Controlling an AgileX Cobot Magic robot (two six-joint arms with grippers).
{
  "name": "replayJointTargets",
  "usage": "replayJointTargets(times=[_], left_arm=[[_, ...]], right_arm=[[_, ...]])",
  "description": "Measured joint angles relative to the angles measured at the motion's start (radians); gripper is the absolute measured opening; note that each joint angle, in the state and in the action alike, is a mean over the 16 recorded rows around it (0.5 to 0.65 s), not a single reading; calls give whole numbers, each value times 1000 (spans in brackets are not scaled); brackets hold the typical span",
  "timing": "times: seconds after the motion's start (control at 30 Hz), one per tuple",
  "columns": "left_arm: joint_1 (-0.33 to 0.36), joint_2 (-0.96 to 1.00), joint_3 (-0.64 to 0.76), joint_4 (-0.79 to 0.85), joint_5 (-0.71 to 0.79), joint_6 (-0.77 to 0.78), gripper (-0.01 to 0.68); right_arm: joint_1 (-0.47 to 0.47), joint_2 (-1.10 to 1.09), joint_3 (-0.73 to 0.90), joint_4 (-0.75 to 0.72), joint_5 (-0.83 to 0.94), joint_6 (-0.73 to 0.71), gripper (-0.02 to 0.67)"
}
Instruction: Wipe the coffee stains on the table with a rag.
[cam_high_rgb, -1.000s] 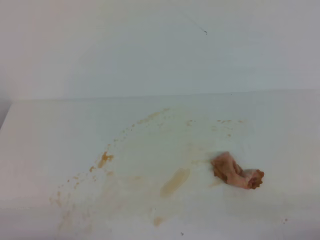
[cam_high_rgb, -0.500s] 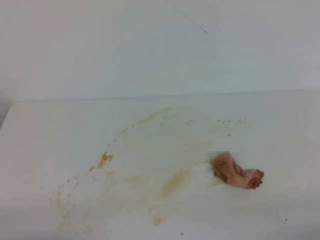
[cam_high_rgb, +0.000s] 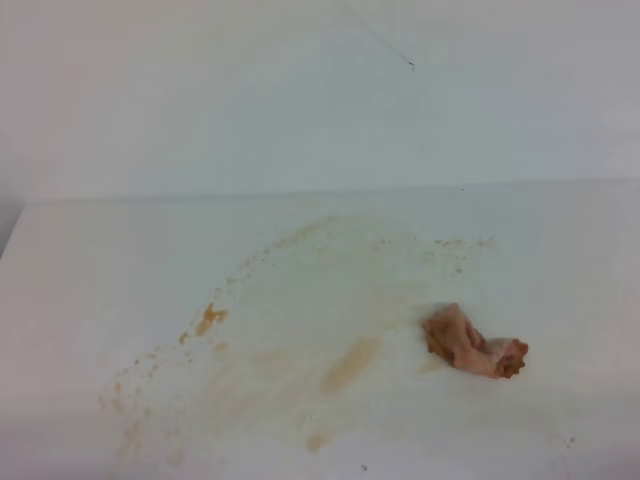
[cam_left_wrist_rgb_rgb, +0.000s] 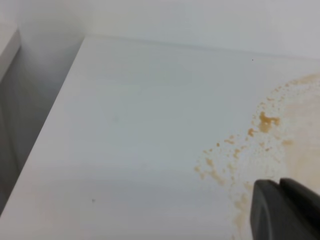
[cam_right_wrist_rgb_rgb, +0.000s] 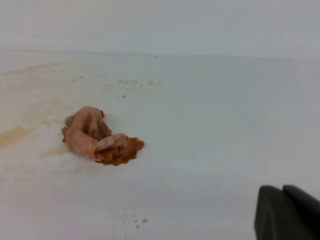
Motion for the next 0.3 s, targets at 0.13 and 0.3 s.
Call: replayJointTargets(times=[0.13, 0.3], left_arm=[[0, 1, -5, 0, 0, 0, -3], [0, 5, -5, 0, 0, 0, -3]], right_arm=[[0, 0, 0, 0, 0, 0, 0], [0, 0, 0, 0, 0, 0, 0]])
